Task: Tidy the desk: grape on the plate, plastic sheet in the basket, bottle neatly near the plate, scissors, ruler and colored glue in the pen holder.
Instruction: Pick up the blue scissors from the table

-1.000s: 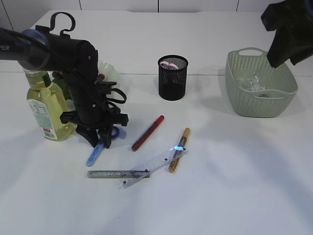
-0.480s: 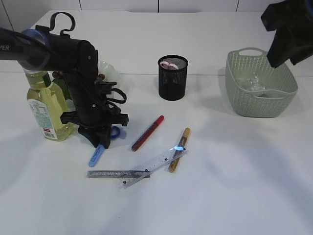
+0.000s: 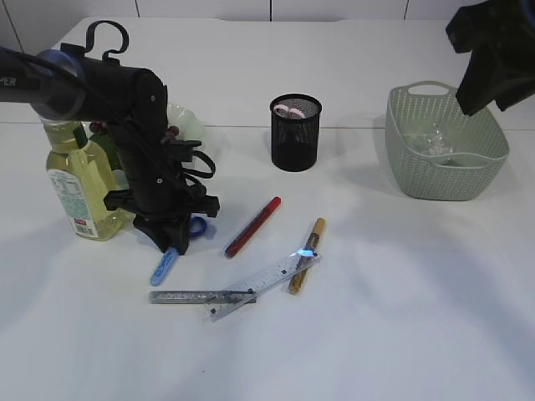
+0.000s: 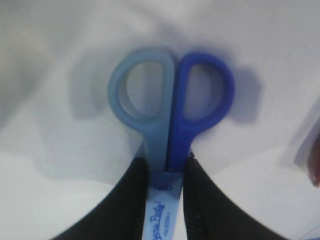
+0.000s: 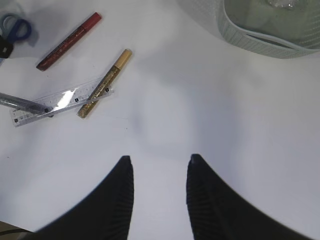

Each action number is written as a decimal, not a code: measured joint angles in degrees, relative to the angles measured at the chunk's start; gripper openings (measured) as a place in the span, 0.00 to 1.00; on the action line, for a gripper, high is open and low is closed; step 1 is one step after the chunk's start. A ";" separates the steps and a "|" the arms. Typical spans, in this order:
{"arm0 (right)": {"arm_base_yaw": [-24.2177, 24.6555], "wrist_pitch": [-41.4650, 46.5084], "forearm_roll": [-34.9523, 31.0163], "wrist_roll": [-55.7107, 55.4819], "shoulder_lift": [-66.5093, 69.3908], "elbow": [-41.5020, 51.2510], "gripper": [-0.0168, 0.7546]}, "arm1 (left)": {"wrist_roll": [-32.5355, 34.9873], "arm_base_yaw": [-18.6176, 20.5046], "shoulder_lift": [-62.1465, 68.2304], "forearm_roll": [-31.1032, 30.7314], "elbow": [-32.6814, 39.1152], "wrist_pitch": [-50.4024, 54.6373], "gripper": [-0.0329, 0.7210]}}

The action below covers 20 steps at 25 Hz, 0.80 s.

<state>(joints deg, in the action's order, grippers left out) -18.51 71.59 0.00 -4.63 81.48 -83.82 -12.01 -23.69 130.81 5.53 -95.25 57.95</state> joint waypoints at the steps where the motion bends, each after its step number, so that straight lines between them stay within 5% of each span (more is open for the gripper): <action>1: 0.00 0.00 0.00 0.00 0.00 0.00 0.41 | 0.00 0.00 0.00 0.00 0.00 0.13 0.25; 20: 0.00 0.00 0.00 0.00 0.00 0.00 0.41 | 2.64 0.00 0.00 0.17 -0.90 5.84 0.25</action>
<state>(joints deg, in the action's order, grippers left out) -18.51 71.59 0.00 -4.63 81.48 -83.82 -9.37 -23.69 130.81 5.70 -96.15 63.79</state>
